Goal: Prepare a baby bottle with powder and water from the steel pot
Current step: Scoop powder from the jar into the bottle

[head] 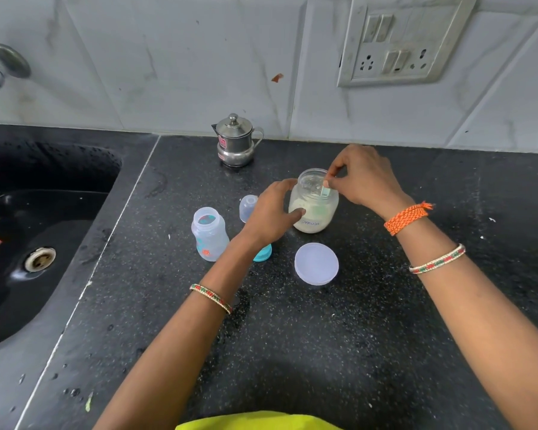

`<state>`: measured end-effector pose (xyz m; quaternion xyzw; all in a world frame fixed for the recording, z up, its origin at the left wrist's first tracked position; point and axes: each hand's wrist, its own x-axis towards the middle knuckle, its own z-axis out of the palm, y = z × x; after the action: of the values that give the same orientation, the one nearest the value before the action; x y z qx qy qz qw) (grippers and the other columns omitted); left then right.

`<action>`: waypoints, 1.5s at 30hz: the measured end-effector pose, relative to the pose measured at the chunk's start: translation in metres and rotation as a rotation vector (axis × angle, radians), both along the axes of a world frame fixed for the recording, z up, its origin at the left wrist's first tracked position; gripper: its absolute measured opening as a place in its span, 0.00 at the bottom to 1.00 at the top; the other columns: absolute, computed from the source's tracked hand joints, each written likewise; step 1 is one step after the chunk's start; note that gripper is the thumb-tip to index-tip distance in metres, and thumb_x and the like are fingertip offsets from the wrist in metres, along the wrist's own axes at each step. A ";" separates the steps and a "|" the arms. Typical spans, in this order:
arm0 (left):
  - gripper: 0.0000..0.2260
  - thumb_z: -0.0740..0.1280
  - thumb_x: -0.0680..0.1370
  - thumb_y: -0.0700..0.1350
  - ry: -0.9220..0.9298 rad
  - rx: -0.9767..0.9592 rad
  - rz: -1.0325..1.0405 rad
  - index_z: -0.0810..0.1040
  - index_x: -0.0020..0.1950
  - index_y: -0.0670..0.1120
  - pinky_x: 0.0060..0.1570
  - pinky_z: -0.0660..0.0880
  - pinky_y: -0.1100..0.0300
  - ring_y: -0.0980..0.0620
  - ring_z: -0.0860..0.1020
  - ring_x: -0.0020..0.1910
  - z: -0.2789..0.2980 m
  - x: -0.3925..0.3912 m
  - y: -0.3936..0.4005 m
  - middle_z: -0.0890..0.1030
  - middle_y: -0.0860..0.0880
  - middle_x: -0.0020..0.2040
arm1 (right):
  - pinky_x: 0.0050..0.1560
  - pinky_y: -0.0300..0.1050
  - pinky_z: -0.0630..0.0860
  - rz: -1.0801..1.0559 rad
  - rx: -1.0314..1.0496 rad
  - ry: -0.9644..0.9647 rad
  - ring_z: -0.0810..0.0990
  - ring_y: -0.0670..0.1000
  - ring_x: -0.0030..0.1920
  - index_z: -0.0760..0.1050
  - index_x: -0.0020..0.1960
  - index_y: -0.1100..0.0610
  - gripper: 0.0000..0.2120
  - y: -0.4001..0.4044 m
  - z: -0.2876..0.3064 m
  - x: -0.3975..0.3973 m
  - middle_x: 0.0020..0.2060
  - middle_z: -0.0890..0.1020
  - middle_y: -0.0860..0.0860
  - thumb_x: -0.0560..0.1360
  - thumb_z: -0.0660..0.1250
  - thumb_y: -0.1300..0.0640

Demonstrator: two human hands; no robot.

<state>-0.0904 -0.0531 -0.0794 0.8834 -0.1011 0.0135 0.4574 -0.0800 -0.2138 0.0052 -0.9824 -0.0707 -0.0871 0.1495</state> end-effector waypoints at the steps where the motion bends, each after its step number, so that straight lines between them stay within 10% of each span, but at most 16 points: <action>1: 0.26 0.71 0.74 0.43 0.003 0.001 0.000 0.67 0.71 0.46 0.64 0.71 0.52 0.49 0.71 0.66 -0.001 0.000 0.000 0.71 0.46 0.69 | 0.57 0.57 0.71 -0.006 -0.001 -0.004 0.75 0.55 0.57 0.82 0.45 0.55 0.06 0.000 -0.001 0.001 0.51 0.81 0.51 0.71 0.73 0.53; 19: 0.24 0.68 0.75 0.39 0.005 0.007 -0.001 0.69 0.70 0.46 0.48 0.66 0.75 0.50 0.72 0.64 -0.003 -0.003 0.006 0.72 0.45 0.68 | 0.67 0.59 0.59 0.004 -0.061 0.179 0.68 0.58 0.67 0.82 0.47 0.54 0.06 0.006 -0.011 0.006 0.61 0.77 0.52 0.72 0.72 0.54; 45: 0.21 0.67 0.75 0.38 0.043 -0.039 0.017 0.71 0.68 0.46 0.62 0.71 0.57 0.50 0.71 0.66 -0.007 -0.013 0.013 0.72 0.45 0.67 | 0.64 0.60 0.66 -0.055 0.169 0.107 0.74 0.56 0.60 0.81 0.48 0.59 0.08 -0.002 -0.005 0.006 0.53 0.82 0.51 0.77 0.65 0.57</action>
<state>-0.1030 -0.0401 -0.0862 0.8753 -0.0833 0.0002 0.4764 -0.0740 -0.2156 0.0005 -0.9711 -0.0280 -0.0444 0.2330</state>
